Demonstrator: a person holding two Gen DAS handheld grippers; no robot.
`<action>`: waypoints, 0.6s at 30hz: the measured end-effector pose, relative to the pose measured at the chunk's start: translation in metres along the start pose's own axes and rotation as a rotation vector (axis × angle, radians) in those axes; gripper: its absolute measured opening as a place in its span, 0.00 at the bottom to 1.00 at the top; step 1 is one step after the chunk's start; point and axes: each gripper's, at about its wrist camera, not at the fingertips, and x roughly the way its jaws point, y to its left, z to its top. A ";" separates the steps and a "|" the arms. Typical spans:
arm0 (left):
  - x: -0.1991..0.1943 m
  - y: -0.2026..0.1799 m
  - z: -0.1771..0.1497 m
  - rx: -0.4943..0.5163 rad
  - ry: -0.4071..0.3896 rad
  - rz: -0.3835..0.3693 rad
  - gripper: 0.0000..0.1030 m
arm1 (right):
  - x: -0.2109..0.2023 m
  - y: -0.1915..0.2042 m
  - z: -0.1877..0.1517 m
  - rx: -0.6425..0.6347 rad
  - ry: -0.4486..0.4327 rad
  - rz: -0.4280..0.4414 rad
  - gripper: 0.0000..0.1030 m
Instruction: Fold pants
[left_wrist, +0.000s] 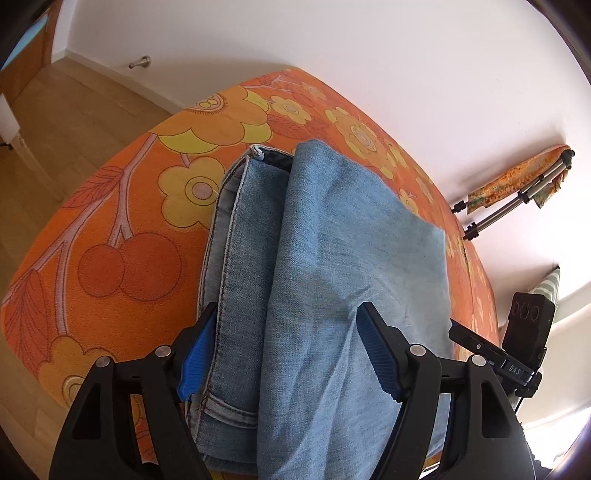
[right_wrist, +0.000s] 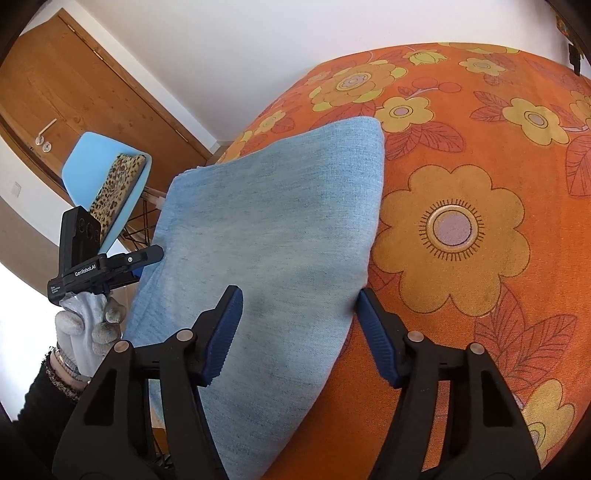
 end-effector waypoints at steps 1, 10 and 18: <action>0.000 -0.001 -0.001 -0.002 -0.006 -0.013 0.71 | 0.001 0.001 0.000 0.001 0.001 0.003 0.63; 0.011 -0.023 -0.004 0.120 -0.018 0.105 0.58 | 0.013 0.008 0.010 -0.002 0.030 0.036 0.54; 0.014 -0.019 0.001 0.075 -0.049 0.084 0.63 | 0.017 0.017 0.010 -0.037 0.031 0.006 0.59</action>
